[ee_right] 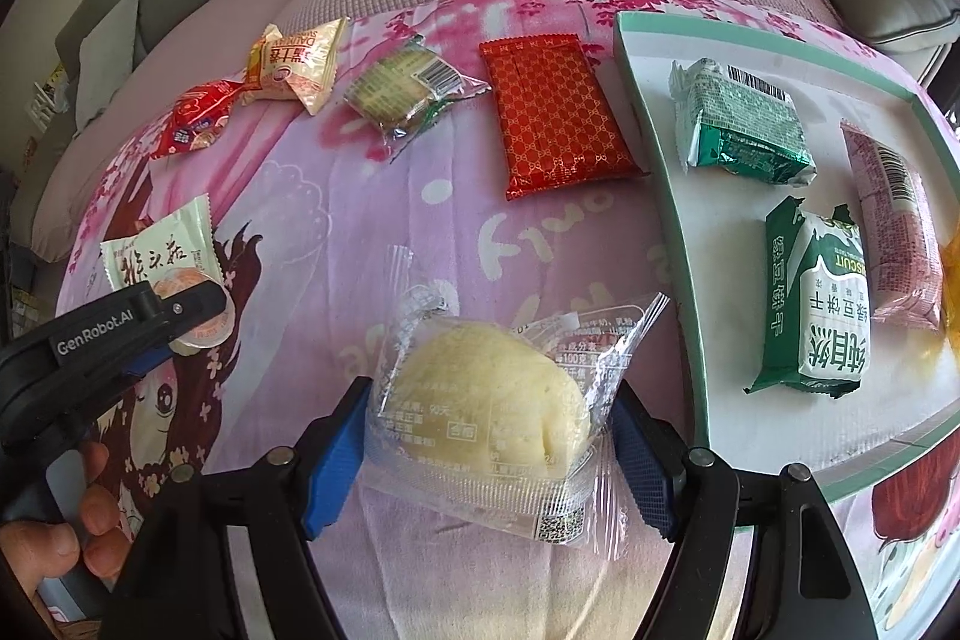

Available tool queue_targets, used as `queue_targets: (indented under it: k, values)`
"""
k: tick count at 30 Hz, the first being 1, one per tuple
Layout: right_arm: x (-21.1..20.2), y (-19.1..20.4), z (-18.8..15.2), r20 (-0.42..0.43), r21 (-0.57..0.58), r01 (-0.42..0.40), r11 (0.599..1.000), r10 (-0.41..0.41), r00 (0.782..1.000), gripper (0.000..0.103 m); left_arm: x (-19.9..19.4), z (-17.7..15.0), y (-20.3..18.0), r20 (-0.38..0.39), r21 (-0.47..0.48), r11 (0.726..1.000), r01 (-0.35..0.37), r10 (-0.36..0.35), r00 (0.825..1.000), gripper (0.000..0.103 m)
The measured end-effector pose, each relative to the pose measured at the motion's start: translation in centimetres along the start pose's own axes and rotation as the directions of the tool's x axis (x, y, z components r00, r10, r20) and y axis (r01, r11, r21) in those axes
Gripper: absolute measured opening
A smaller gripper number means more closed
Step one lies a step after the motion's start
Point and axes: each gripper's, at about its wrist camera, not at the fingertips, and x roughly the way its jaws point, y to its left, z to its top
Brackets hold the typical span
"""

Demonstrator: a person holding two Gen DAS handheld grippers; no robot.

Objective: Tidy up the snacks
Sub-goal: 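Grasp yellow jelly cup with left tool while right tool grasps wrapped round bun, then carry jelly cup and round bun over the teal tray with both tools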

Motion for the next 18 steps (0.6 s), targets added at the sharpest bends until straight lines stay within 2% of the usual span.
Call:
queue_targets:
  k: [9,18]
  values:
    - [-0.2,-0.4,-0.1,-0.006,0.015,-0.015,1.0,0.015,1.0,0.078,-1.0,-0.3,-0.2,-0.007,-0.012,0.999,0.036,-0.036,0.999,0.04]
    - [-1.8,-0.4,-0.2,0.041,0.0,-0.033,0.999,0.033,0.999,0.066,-2.9,-0.6,-1.3,0.036,0.007,0.999,0.042,-0.042,0.998,0.04]
